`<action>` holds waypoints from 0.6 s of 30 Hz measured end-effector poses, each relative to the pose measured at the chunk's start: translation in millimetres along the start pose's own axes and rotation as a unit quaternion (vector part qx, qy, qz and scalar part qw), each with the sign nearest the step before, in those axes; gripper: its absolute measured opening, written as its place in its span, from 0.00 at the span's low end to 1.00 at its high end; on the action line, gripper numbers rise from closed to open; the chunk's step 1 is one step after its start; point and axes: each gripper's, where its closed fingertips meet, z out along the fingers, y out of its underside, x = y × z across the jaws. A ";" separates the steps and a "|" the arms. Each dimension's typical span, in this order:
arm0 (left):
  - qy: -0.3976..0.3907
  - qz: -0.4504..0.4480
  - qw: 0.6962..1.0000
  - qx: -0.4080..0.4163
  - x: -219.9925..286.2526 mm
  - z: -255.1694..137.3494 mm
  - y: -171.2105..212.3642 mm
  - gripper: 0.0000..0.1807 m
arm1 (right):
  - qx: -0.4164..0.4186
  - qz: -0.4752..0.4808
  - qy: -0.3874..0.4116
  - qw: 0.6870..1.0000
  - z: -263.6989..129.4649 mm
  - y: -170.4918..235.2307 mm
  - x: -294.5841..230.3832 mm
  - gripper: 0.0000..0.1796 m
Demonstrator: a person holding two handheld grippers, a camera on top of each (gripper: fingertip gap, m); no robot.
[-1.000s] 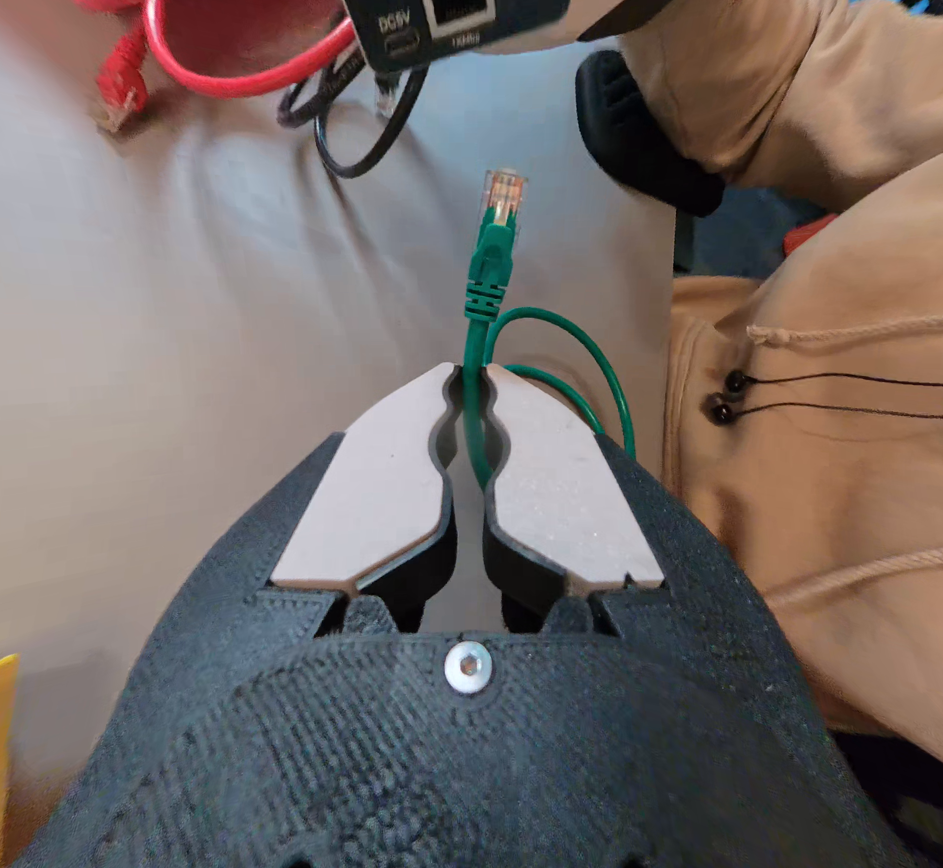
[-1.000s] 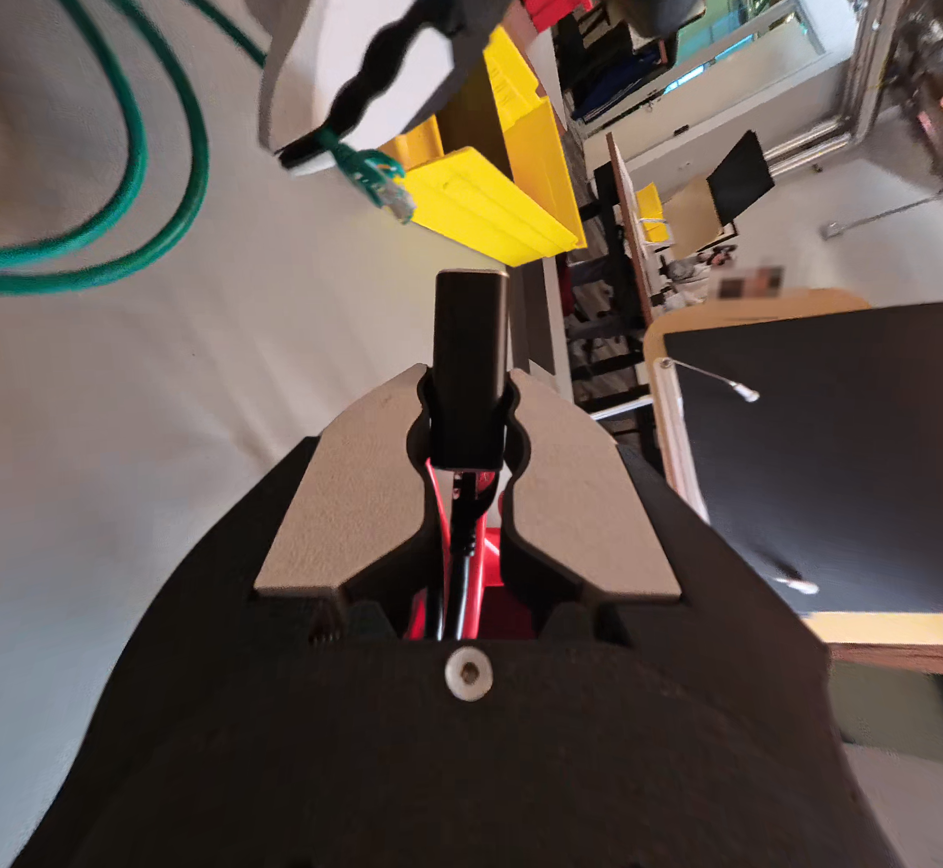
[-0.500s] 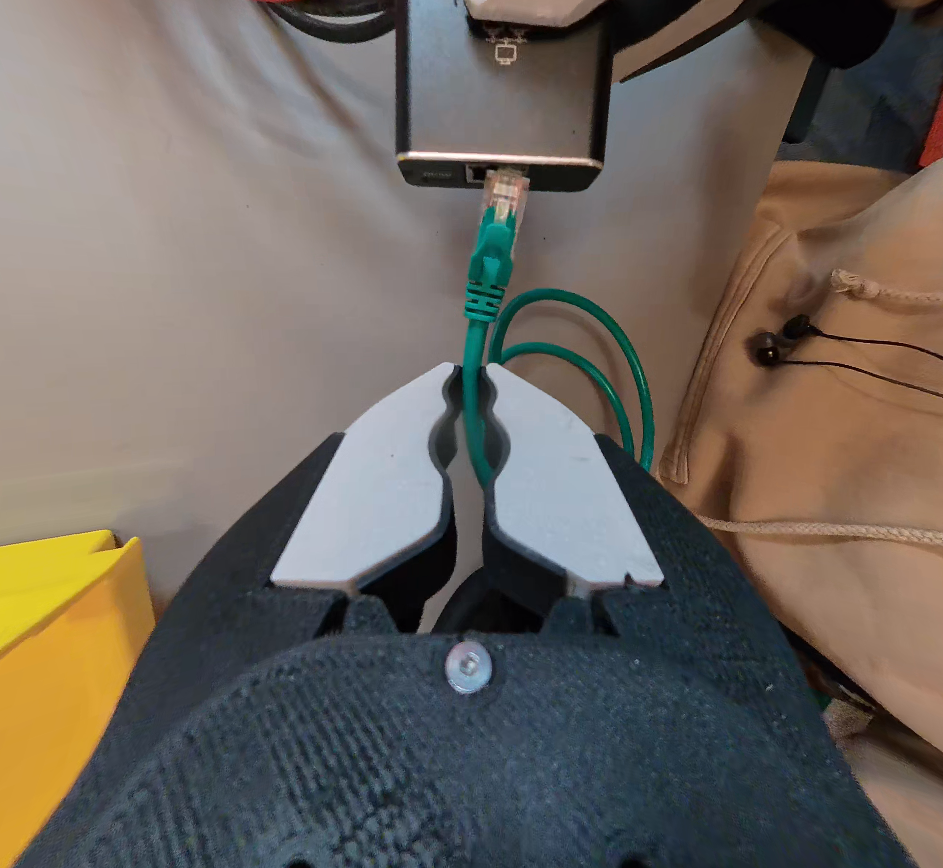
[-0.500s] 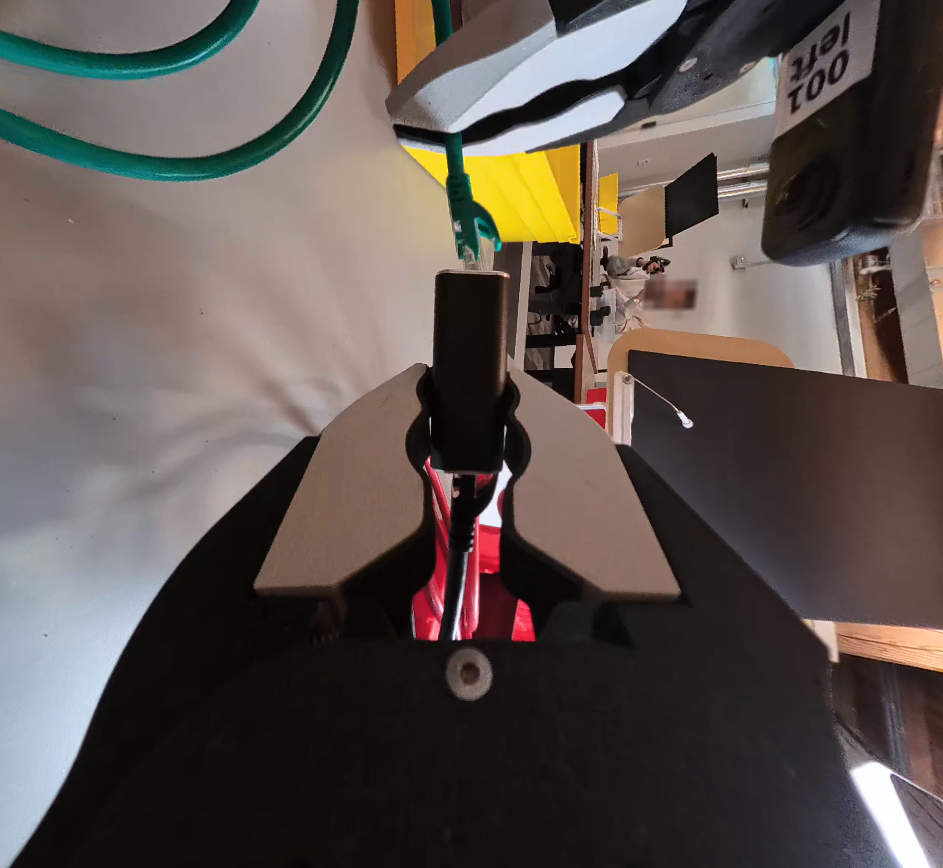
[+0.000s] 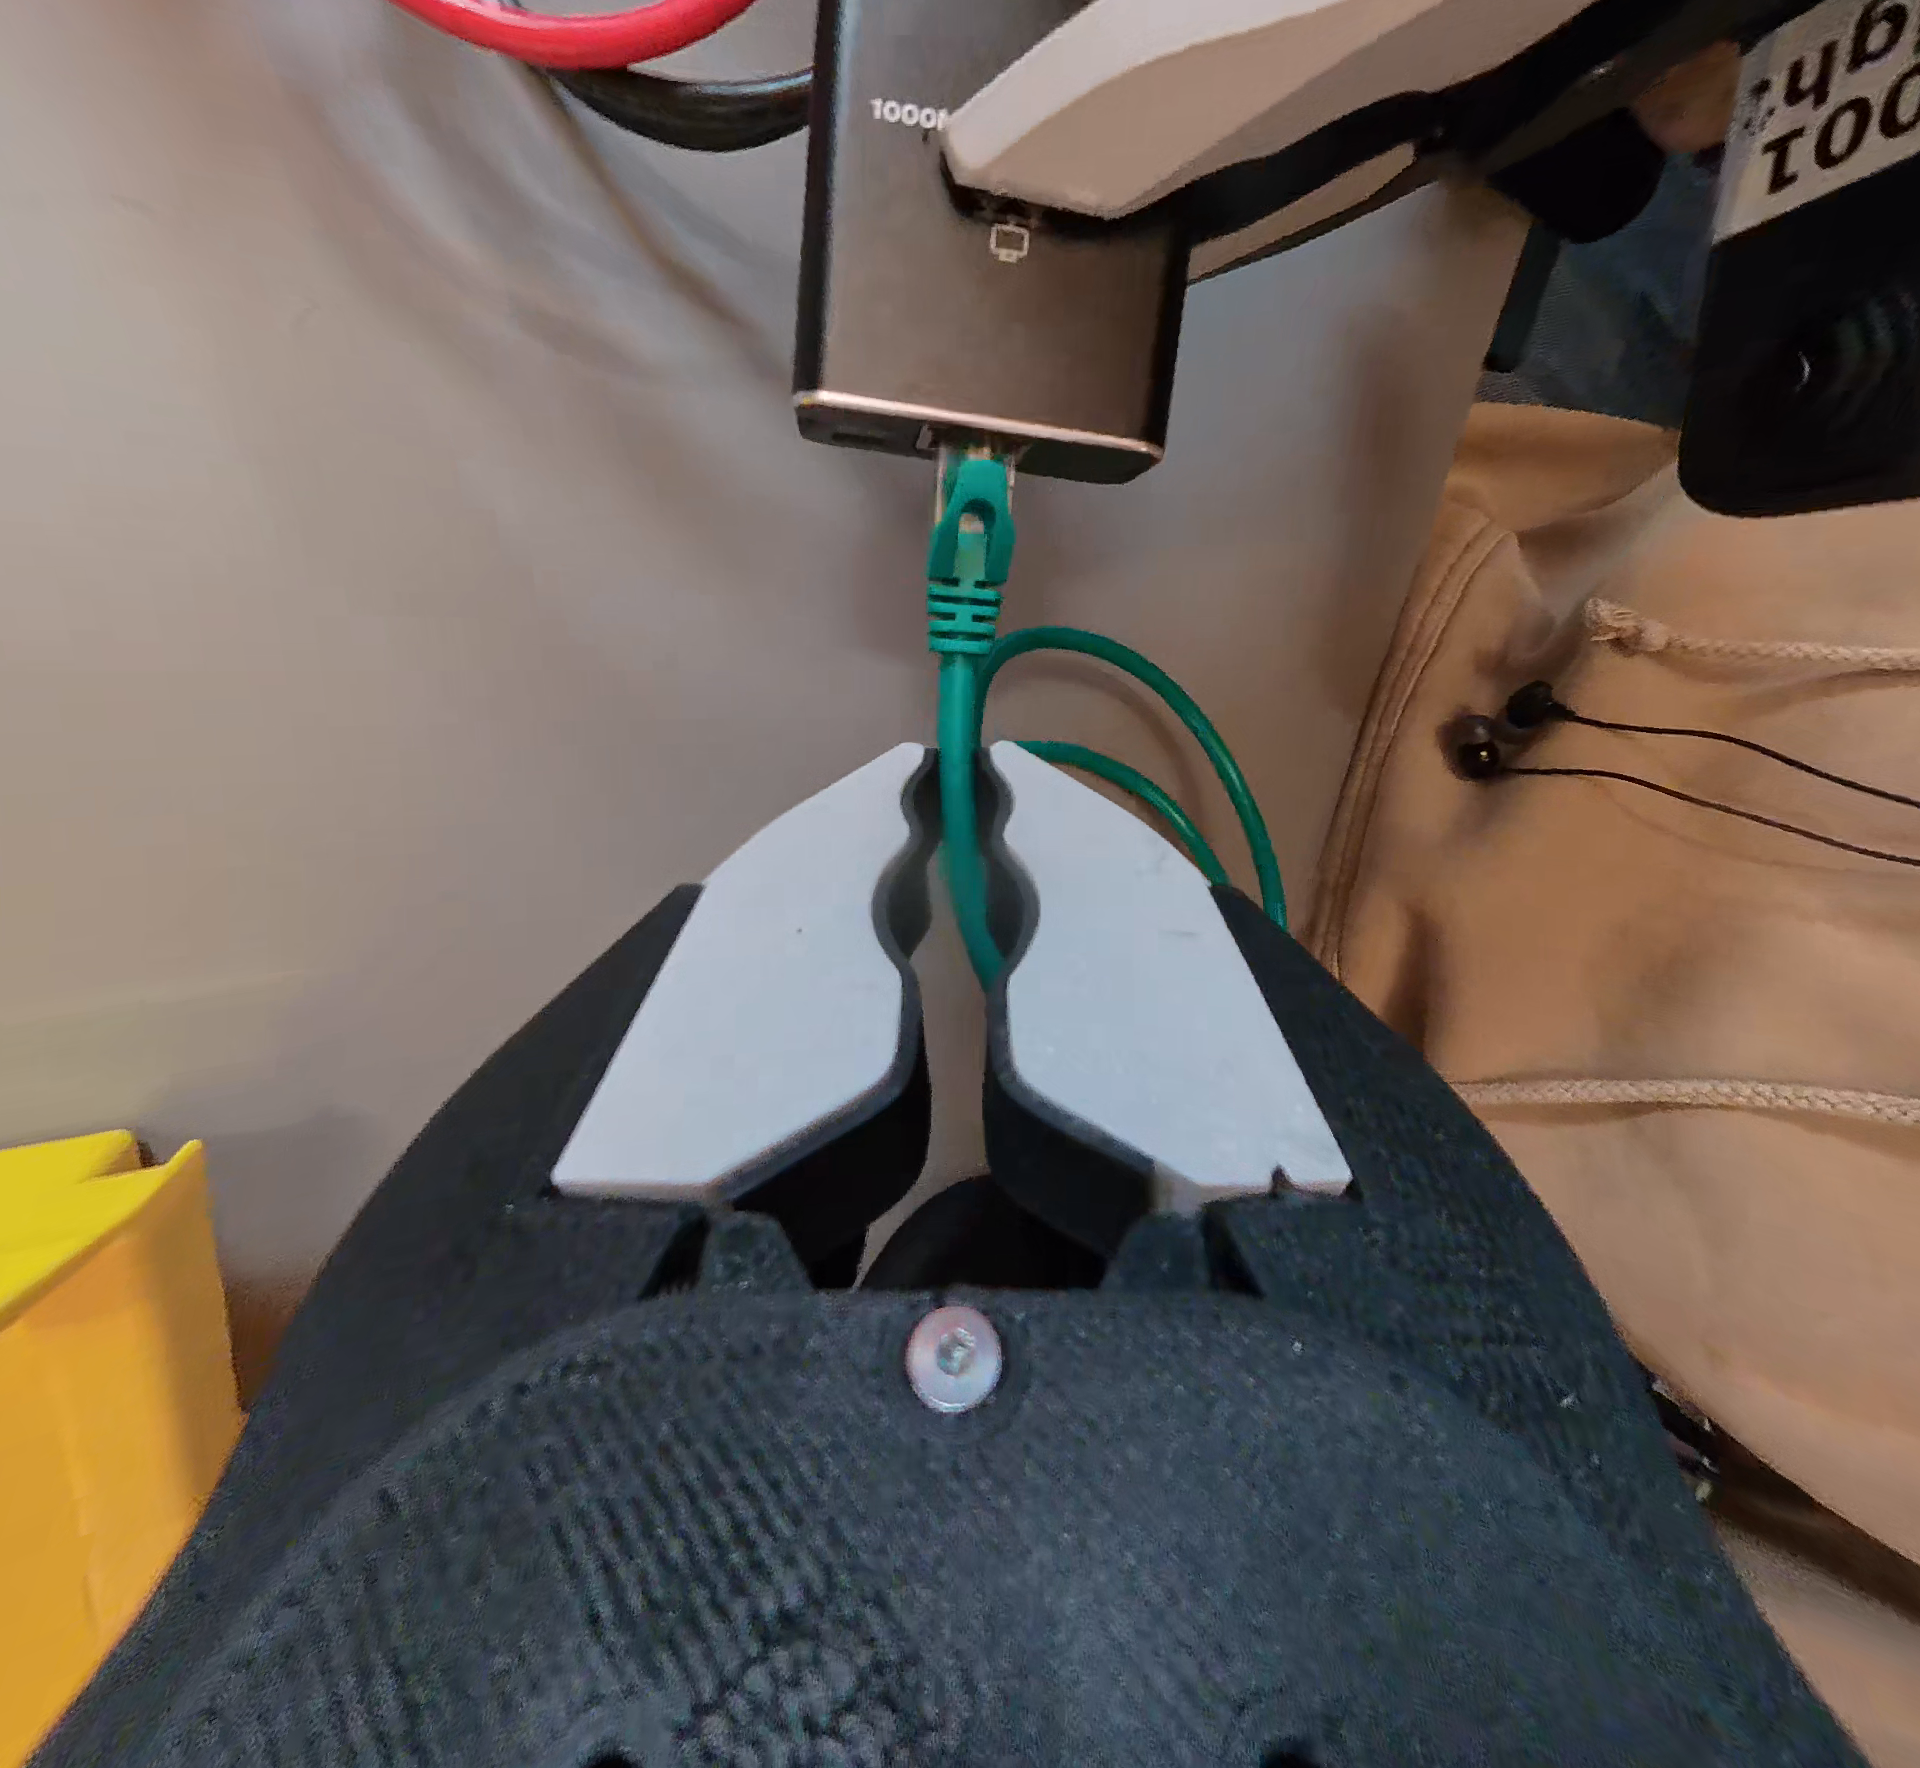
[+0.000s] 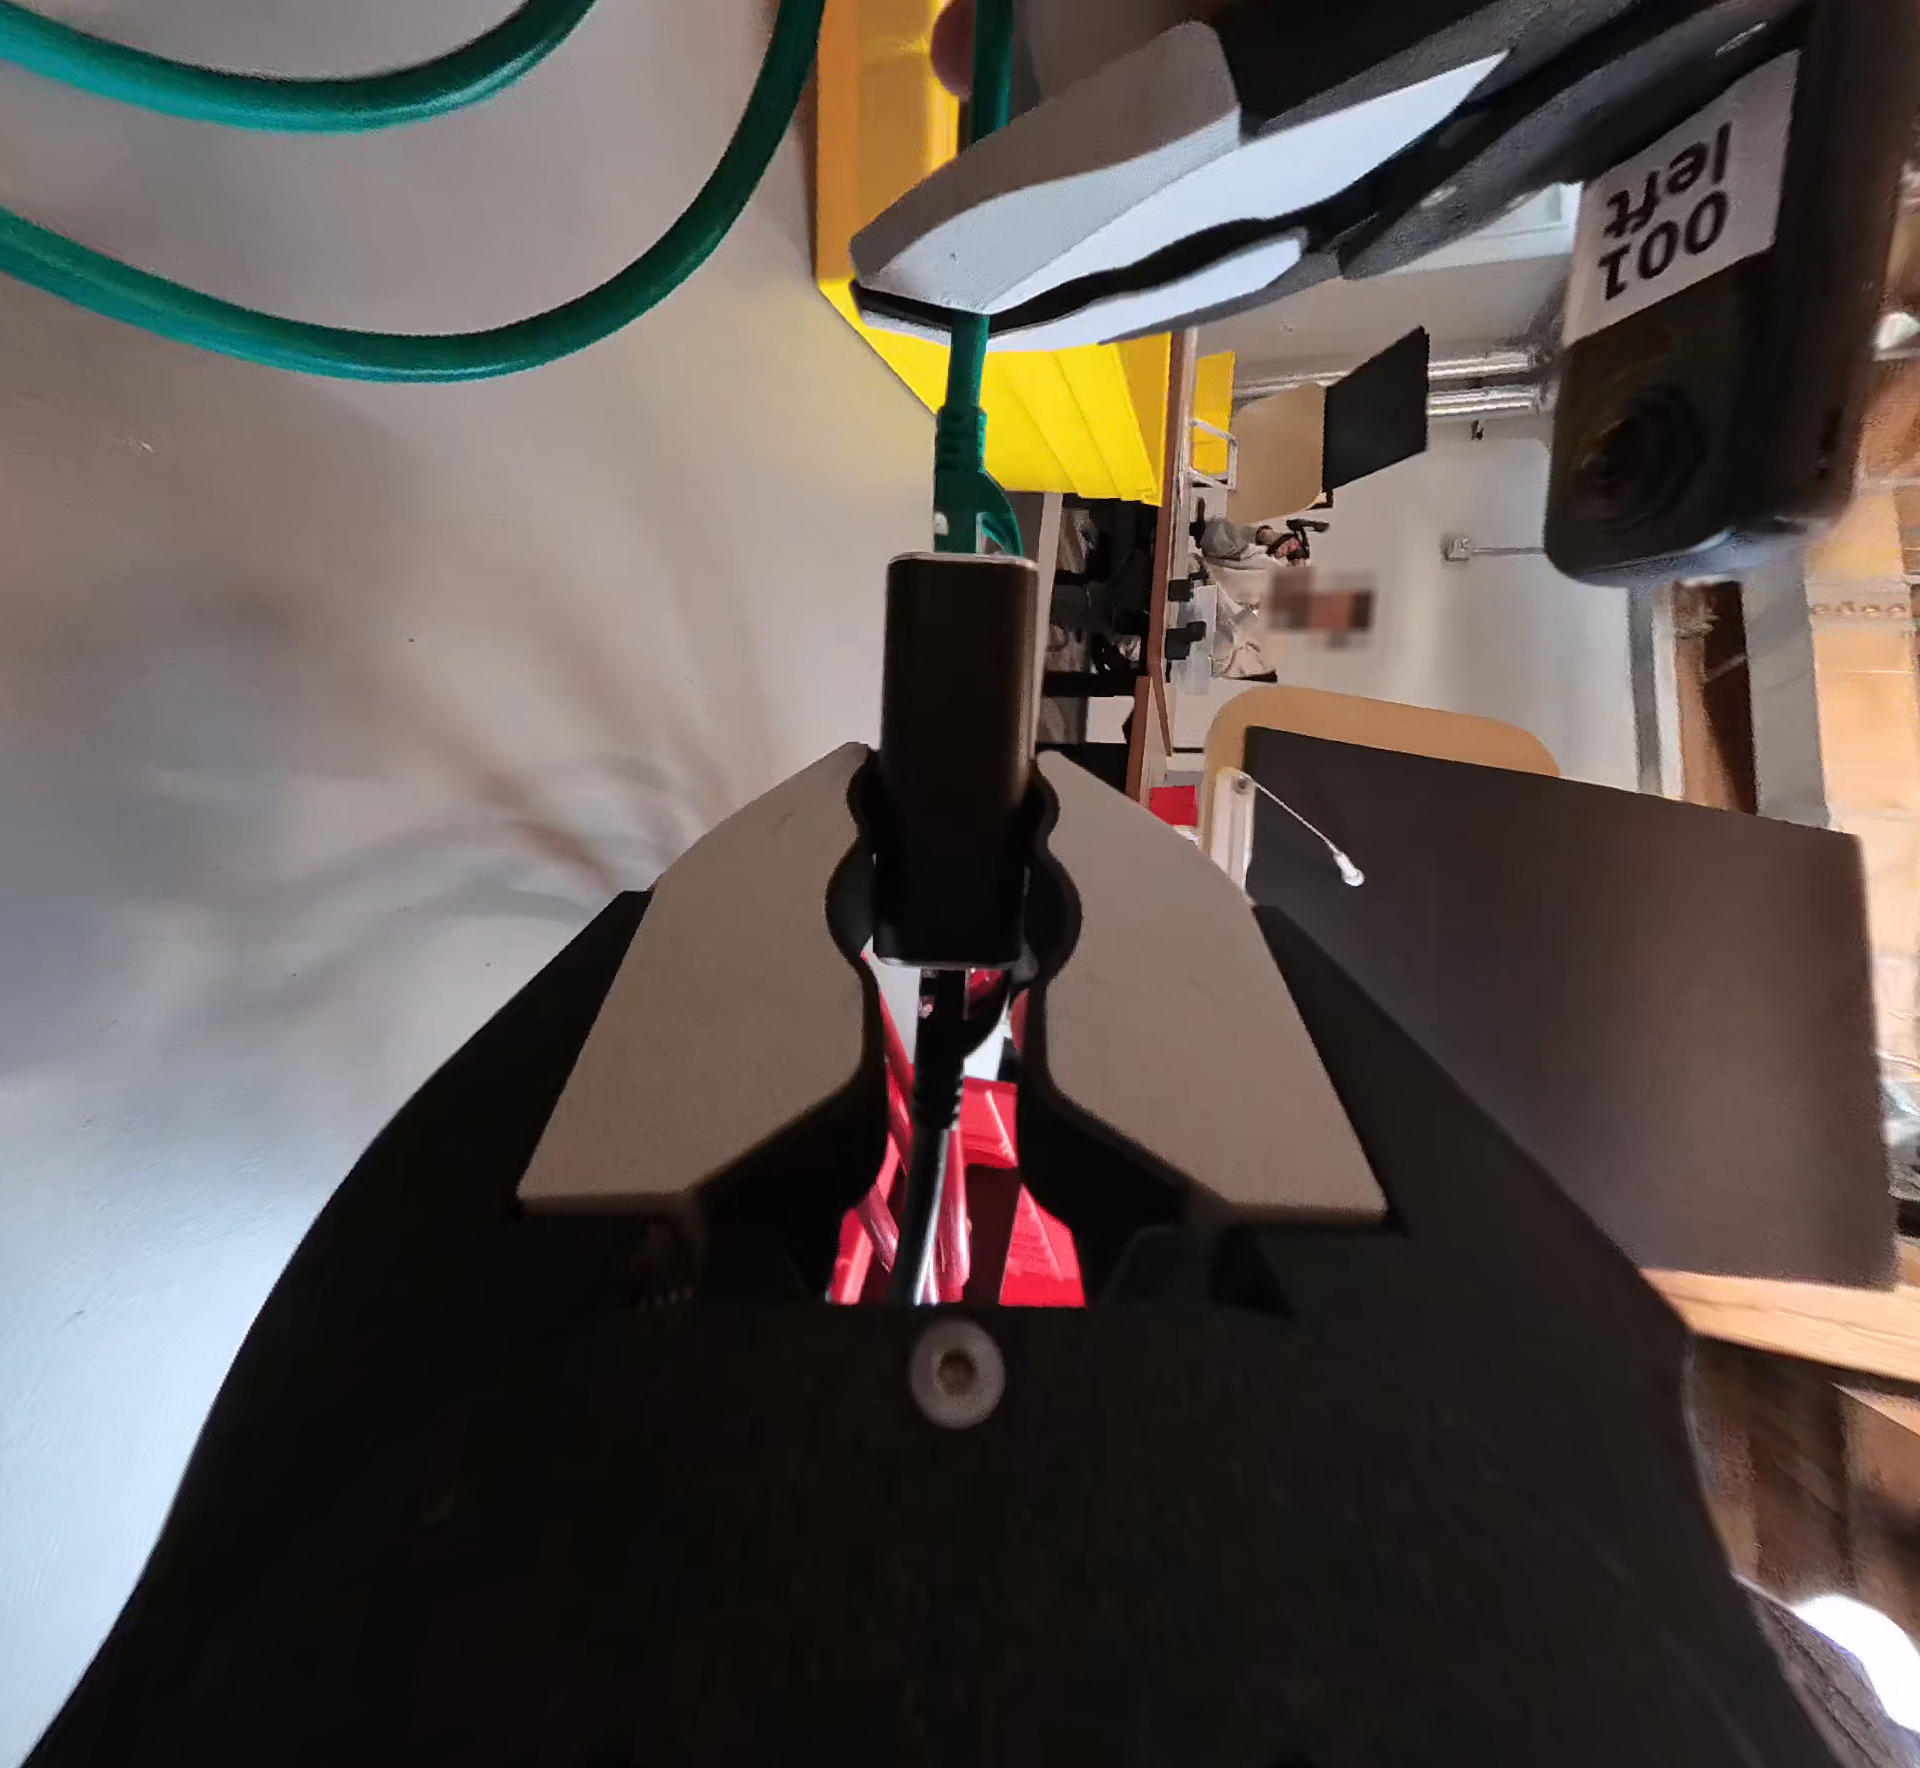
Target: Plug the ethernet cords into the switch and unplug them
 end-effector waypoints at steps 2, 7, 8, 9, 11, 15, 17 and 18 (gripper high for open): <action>0.006 0.012 1.000 0.012 4.6 -0.7 -1.7 0.03 | 0.013 -0.006 -0.007 1.000 -2.8 -3.0 -2.1 0.13; 0.008 0.031 0.999 0.028 9.7 2.4 -2.7 0.03 | 0.025 0.009 -0.023 0.999 -6.6 -5.6 -5.0 0.13; 0.009 0.032 0.999 0.035 10.0 1.9 -3.5 0.03 | 0.024 0.014 -0.021 0.999 -6.5 -4.7 -4.7 0.13; 0.009 0.036 0.998 0.043 9.9 1.4 -4.8 0.03 | 0.024 0.019 -0.018 0.999 -6.3 -3.5 -3.4 0.13; 0.014 0.050 0.996 0.076 11.2 -1.9 -10.0 0.03 | 0.021 0.035 -0.004 0.999 -7.2 -0.2 3.5 0.13; 0.082 0.077 0.963 0.245 27.8 -38.6 -37.4 0.08 | 0.038 0.099 0.014 0.994 -17.7 3.3 25.3 0.13; 0.084 0.079 0.930 0.349 24.9 -69.1 -48.6 0.10 | 0.047 0.151 0.015 0.987 -24.7 9.1 37.4 0.13; 0.067 0.069 0.914 0.393 16.2 -82.0 -50.9 0.10 | 0.054 0.181 0.017 0.982 -28.8 12.3 44.7 0.13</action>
